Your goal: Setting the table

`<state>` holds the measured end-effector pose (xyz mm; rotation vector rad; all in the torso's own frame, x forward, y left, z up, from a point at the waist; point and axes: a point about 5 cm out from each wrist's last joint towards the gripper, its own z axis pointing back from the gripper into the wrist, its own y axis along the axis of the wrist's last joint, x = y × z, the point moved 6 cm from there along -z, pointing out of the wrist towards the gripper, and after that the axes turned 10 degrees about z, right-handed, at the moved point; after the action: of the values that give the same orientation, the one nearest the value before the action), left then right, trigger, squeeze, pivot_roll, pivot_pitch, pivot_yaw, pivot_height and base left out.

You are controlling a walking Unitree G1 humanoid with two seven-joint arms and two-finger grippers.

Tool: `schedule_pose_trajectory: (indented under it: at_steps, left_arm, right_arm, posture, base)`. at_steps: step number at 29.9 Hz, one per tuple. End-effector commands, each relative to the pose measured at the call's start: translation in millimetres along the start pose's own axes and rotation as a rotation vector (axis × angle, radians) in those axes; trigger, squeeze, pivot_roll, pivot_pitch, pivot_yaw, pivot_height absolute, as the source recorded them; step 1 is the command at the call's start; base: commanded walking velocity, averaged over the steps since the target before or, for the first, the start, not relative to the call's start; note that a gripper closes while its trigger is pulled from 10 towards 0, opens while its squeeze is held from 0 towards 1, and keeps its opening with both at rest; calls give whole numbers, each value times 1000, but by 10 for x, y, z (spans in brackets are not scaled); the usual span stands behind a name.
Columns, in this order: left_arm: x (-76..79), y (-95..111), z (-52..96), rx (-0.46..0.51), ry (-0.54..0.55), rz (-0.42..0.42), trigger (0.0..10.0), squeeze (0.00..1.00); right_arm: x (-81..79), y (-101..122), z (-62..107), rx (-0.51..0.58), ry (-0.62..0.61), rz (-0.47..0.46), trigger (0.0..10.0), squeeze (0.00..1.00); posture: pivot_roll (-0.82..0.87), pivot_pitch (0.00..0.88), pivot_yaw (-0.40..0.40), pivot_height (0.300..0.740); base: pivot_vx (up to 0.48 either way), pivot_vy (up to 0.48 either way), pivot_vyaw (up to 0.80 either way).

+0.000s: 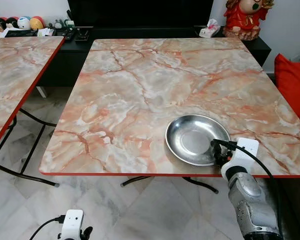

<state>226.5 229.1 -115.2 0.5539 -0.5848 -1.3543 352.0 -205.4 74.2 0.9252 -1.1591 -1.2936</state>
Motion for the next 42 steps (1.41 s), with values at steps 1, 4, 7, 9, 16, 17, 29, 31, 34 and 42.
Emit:
schedule_pose_trajectory:
  at_steps: [1,4,7,9,16,17,29,31,34,42]
  left_arm:
    - [5,-99,14,-33,2,8,10000,0]
    - [7,-102,15,-33,1,9,10000,0]
    - [11,-109,15,-35,0,9,10000,0]
    - [13,-113,16,-36,-1,10,10000,0]
    - [11,-117,17,-37,-1,11,10000,0]
    - [10,-118,17,-38,-1,11,10000,0]
    - [28,-112,12,-35,-2,16,10000,0]
    - [27,-113,13,-36,-2,16,10000,0]
    - [21,-118,14,-37,1,16,10000,0]
    - [20,-119,15,-36,1,17,10000,0]
  right_arm:
    - [-8,31,11,25,2,46,10000,0]
    - [-39,111,29,75,9,95,10000,0]
    - [-52,131,40,86,9,99,10000,0]
    - [-58,108,42,74,11,109,10000,0]
    - [-61,0,61,24,10,125,10000,0]
    - [-51,-44,70,-1,6,131,10000,0]
    - [-48,-135,75,-73,-13,-255,10000,24]
    - [-41,-86,69,-57,-14,-338,10000,24]
    - [-31,-40,63,-42,-12,-417,10000,0]
    - [-56,32,52,-31,21,-467,10000,1000]
  posture:
    - [-42,77,23,740]
    - [-41,78,23,740]
    - [-42,79,22,740]
    - [-41,79,21,740]
    - [-39,79,19,740]
    - [-39,79,19,740]
    - [-42,70,16,740]
    - [-42,72,15,740]
    - [-43,73,16,740]
    - [-42,73,16,740]
  base:
    - [0,0,0]
    - [0,0,0]
    - [0,0,0]
    - [0,0,0]
    - [0,0,0]
    - [0,0,0]
    - [0,0,0]
    - [0,0,0]
    - [0,0,0]
    - [0,0,0]
